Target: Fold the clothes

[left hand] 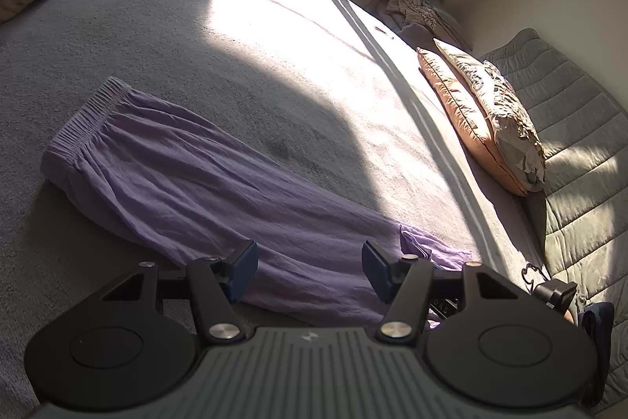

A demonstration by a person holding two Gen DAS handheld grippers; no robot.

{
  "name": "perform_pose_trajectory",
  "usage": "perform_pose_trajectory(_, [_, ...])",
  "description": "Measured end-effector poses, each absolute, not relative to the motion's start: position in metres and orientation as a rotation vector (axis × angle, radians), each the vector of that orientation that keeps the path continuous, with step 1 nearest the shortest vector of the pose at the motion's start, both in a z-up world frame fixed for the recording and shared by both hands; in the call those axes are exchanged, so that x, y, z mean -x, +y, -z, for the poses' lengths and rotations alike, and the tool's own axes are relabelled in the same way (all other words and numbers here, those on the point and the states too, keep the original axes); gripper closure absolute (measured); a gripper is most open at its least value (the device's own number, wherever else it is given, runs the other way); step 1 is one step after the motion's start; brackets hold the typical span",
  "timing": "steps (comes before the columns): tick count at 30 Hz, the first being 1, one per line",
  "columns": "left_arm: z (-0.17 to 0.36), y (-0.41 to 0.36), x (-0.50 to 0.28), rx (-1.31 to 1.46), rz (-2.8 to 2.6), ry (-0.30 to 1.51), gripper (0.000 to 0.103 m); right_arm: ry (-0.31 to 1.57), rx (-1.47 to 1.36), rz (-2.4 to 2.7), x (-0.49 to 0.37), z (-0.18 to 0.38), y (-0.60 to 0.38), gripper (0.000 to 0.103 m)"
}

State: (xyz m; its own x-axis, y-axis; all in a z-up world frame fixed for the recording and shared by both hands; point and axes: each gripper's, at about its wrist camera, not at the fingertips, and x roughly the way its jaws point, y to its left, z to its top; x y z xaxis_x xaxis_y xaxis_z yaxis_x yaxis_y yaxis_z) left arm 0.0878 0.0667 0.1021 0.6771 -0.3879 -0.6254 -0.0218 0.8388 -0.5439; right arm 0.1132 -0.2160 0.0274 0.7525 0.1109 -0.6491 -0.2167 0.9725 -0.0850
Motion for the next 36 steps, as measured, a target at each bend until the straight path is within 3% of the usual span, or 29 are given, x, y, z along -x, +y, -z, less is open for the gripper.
perform_pose_trajectory(3, [-0.102,0.070,-0.089,0.559,0.213,0.813,0.041,0.709,0.179,-0.185,-0.121,-0.026,-0.215,0.078])
perform_pose_trajectory(5, [-0.102,0.071,-0.089,0.560,0.210,0.814,0.041,0.710,0.175,-0.160,-0.124,-0.029,-0.218,0.098])
perform_pose_trajectory(12, [-0.103,0.069,-0.088,0.560,0.209,0.814,0.041,0.753,-0.172,-0.244,-0.118,-0.057,-0.254,0.098])
perform_pose_trajectory(19, [-0.102,0.067,-0.088,0.553,0.211,0.819,0.041,0.822,-0.233,-0.297,-0.107,-0.045,-0.240,0.098])
perform_pose_trajectory(22, [-0.102,0.068,-0.088,0.556,0.213,0.818,0.041,0.842,-0.202,-0.259,-0.106,-0.031,-0.231,0.097])
perform_pose_trajectory(27, [-0.102,0.070,-0.089,0.566,0.207,0.816,0.041,0.801,-0.144,-0.290,-0.098,-0.043,-0.224,0.071])
perform_pose_trajectory(33, [-0.102,0.071,-0.089,0.570,0.205,0.816,0.041,0.741,0.033,-0.305,-0.105,-0.067,-0.206,0.062])
perform_pose_trajectory(36, [-0.102,0.072,-0.090,0.573,0.200,0.817,0.041,0.778,0.069,-0.289,-0.126,-0.071,-0.198,0.062])
